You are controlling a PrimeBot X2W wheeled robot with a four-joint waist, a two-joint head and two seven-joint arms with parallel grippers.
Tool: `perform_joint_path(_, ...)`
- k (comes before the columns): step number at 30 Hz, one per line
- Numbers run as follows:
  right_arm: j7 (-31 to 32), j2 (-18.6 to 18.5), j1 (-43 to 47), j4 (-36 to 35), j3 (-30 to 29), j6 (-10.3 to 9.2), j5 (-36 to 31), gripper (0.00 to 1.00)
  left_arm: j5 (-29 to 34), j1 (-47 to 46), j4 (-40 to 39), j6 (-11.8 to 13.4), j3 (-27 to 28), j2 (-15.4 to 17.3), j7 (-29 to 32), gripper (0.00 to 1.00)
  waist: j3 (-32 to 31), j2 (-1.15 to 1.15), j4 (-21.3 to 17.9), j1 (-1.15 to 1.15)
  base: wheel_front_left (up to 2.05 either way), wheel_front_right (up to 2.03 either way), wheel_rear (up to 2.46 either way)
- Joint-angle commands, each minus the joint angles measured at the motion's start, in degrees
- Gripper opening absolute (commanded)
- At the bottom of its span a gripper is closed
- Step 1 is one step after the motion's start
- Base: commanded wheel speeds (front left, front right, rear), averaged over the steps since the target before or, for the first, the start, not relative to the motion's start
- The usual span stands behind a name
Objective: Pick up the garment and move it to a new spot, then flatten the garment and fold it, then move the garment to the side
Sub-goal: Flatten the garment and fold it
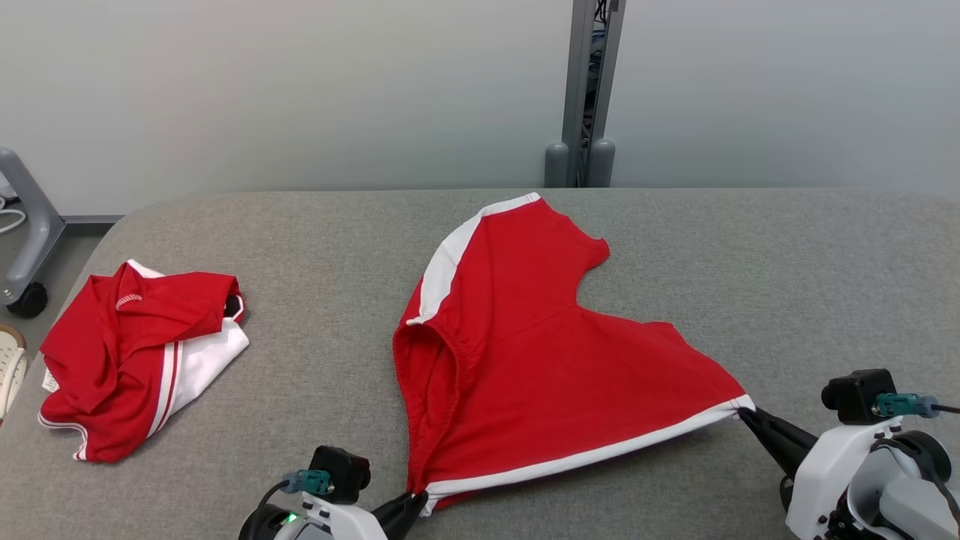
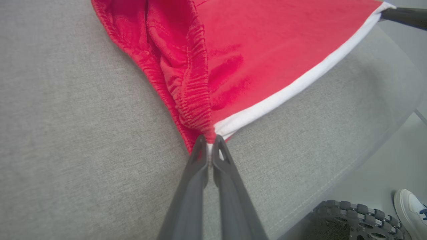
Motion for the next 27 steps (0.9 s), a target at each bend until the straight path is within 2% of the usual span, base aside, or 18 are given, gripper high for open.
perform_joint_path(1,-0.43,-0.17,-0.40,0.54,-0.07,0.00,0.40,0.00,0.53,-0.38,-0.34,0.28,-0.12,0.64,0.09,0.00,0.09,0.00,0.03,0.00,0.00,0.00,0.00)
perform_joint_path(5,-0.55,-0.24,-0.47,1.32,-0.09,-0.01,-0.01,0.00,1.05,-0.67,-1.10,0.23,-0.47,1.01,-0.10,0.00,0.25,0.00,0.11,0.00,0.00,0.00,0.00)
perform_joint_path(14,-0.59,0.18,-0.70,1.98,-0.16,-0.01,-0.14,0.00,2.39,-1.42,-2.80,-1.81,-1.53,1.59,-1.15,0.00,0.49,0.00,0.32,0.00,0.00,0.00,0.00)
perform_joint_path(27,-0.62,0.06,-0.13,6.01,-1.47,-0.01,-1.02,0.00,1.59,-0.92,-2.33,-1.81,-0.95,1.92,-2.24,0.00,0.50,0.00,0.25,0.00,0.00,0.00,0.00)
